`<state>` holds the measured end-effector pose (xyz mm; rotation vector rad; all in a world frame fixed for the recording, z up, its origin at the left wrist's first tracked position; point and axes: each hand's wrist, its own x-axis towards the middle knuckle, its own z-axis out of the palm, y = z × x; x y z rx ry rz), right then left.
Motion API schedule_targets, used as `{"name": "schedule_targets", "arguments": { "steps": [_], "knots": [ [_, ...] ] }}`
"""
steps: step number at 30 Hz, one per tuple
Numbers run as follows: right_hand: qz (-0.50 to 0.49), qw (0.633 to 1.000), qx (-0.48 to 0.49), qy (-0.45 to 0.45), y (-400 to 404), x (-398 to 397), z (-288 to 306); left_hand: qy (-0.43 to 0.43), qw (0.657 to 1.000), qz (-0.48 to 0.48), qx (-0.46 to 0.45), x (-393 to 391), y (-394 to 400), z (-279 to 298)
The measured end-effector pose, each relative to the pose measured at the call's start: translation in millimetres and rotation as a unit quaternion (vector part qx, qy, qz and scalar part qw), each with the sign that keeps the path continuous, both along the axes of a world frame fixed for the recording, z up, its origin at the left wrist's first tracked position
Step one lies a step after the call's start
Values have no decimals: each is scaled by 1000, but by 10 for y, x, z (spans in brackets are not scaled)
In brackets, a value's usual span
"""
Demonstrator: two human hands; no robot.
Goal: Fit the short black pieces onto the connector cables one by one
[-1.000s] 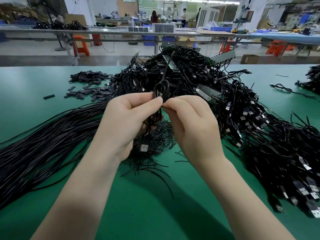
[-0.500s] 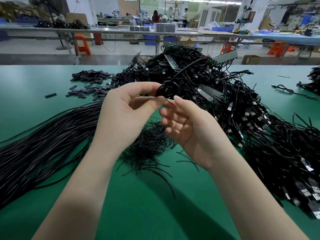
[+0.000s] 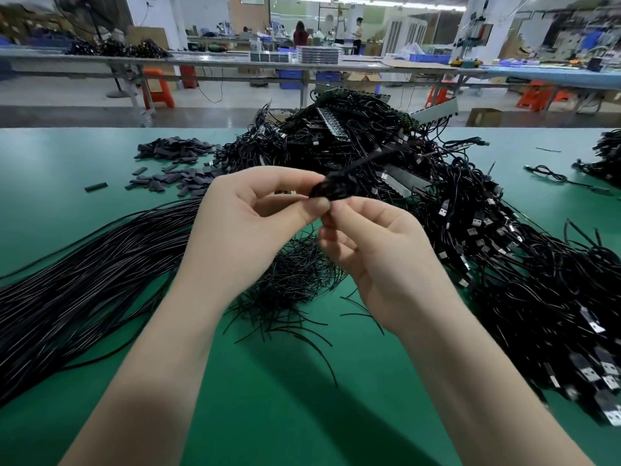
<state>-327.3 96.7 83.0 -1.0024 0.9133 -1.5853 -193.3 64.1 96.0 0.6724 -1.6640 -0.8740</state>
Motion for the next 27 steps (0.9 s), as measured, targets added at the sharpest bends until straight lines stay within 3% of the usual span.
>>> {"name": "schedule_targets", "arguments": {
  "steps": [2,3,6,7,9,13,20,22,27],
  "knots": [
    [-116,980,-104,124,-1,54,-66,78,995,1,65,-57,22,-18],
    [-190,942,-168,221,-13,56,-106,105,989,6,105,-86,34,-28],
    [-333,770,-320,440,-68,-18,-191,137,974,14,182,-140,53,-47],
    [-350,730,-351,471,-86,-53,-211,130,975,20,179,-143,48,-55],
    [-364,697,-373,493,-121,-103,-225,86,985,44,143,-131,25,-70],
    [-359,682,-374,516,-140,-144,-216,35,993,18,113,-109,32,-47],
    [-322,658,-390,558,-125,-202,-160,70,982,-20,174,-111,42,-31],
    [-312,692,-379,529,-128,-189,-153,80,979,-30,184,-122,50,-31],
    [-235,835,-291,403,-91,-147,-109,123,965,-29,232,-149,60,-32]
  ]
}}
